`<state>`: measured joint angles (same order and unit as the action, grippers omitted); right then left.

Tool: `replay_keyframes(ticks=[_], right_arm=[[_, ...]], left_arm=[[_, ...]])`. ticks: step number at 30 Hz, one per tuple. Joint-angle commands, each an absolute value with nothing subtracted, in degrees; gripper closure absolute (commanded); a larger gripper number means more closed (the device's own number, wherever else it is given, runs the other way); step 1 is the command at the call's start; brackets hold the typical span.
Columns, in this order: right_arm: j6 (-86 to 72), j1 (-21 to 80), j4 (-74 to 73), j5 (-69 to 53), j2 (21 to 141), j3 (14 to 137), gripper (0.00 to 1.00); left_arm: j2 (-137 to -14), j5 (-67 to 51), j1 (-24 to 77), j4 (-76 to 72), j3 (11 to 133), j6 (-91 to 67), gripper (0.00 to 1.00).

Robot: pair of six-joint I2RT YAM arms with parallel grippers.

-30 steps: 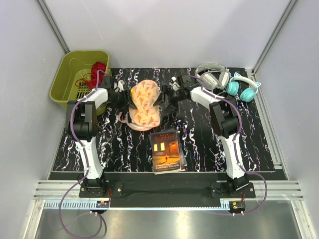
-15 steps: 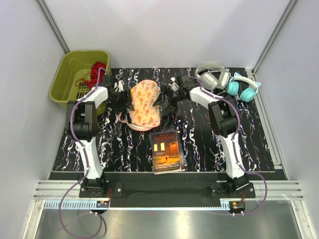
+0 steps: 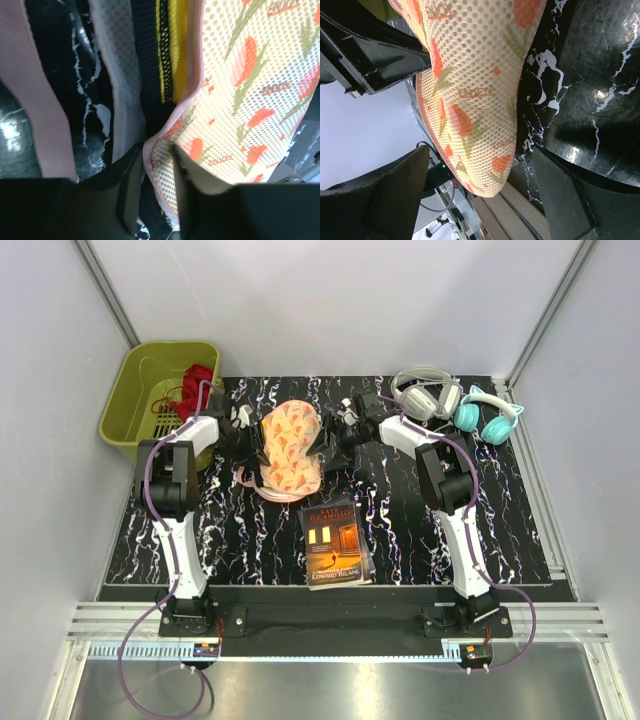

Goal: Place the bra in the laundry bag and zip it closed

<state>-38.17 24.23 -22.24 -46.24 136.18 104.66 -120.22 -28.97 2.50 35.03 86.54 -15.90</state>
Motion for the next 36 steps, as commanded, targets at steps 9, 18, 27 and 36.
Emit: replay_keyframes(ticks=[9, 18, 27, 36], right_arm=[[-36.12, 24.61, -21.97, -48.78, 137.9, 106.08, 0.11], [-39.09, 25.05, -17.76, -52.03, 140.97, 111.88, 0.18], [-43.77, 26.19, -12.22, -53.08, 144.93, 115.05, 0.43], [-48.15, 27.6, -2.21, -56.51, 143.18, 107.41, 0.33]], left_arm=[[-118.04, -29.79, 1.76, 26.11, 82.01, -18.46, 1.0], [-118.56, -28.74, 1.32, 24.43, 80.59, -18.28, 1.0], [-118.21, -30.67, 1.06, 22.85, 78.58, -18.63, 1.0], [-118.04, -34.27, 0.09, 21.01, 77.7, -18.28, 1.0]])
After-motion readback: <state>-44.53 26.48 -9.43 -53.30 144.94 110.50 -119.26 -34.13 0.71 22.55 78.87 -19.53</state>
